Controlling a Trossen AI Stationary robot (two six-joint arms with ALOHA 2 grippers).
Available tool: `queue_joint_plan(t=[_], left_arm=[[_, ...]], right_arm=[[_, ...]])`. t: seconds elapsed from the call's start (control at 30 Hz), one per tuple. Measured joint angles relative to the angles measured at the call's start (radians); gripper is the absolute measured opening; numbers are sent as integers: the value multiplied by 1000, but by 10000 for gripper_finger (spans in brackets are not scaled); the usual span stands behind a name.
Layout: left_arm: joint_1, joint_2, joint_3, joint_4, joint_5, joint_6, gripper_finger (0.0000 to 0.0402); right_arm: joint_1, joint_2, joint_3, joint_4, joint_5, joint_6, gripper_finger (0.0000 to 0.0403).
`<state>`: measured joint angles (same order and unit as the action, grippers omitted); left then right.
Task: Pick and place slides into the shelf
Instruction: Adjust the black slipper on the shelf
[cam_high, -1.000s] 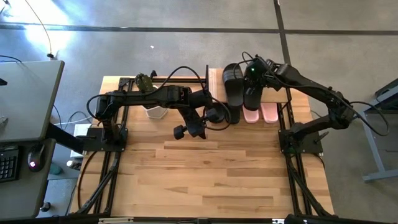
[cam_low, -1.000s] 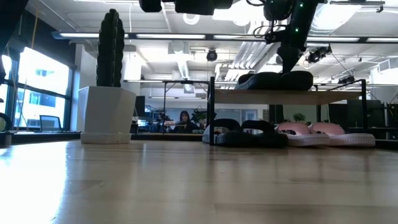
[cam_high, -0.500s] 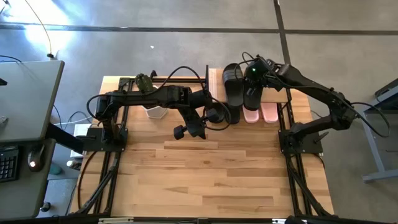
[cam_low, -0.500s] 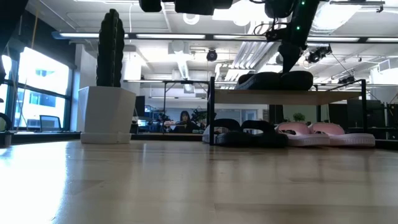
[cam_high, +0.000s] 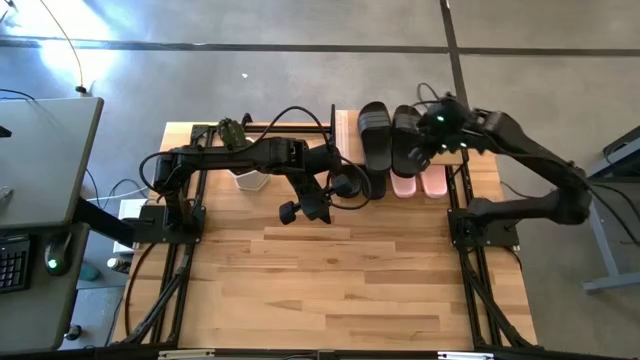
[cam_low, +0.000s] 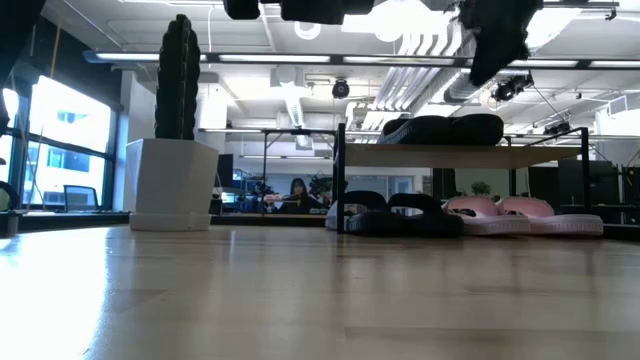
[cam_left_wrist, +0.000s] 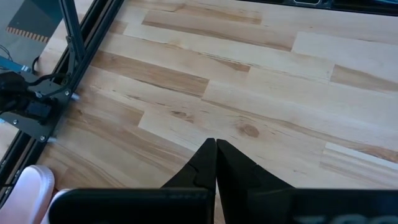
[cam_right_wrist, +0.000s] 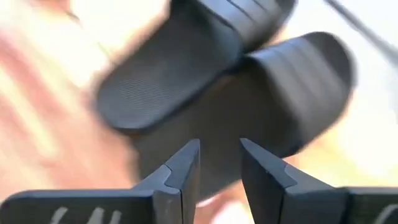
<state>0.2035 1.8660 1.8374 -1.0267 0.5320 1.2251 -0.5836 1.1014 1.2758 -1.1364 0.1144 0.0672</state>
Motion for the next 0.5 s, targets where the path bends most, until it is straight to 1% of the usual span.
queue_joint_plan(t=[0.03,0.1,0.17,0.27,0.3,0.37,0.43,0.5], left_arm=[[0,0,0,0,0,0,1],[0,0,0,0,0,0,1],[0,0,0,0,0,0,1],[0,0,0,1,0,0,1],[0,0,0,4,0,0,1],[0,0,0,6,0,0,1],[0,0,0,6,0,0,1],[0,0,0,6,0,0,1]], right_arm=[[17,-28,0,0,-27,52,97],[63,-83,0,-12,-41,144,83],[118,-129,-8,-38,-38,228,58],[205,-187,-62,-50,-38,348,13],[236,-203,-91,-42,-30,385,7],[302,-227,-162,-15,14,459,13],[360,-243,-238,54,58,506,15],[409,-253,-315,132,75,543,6]])
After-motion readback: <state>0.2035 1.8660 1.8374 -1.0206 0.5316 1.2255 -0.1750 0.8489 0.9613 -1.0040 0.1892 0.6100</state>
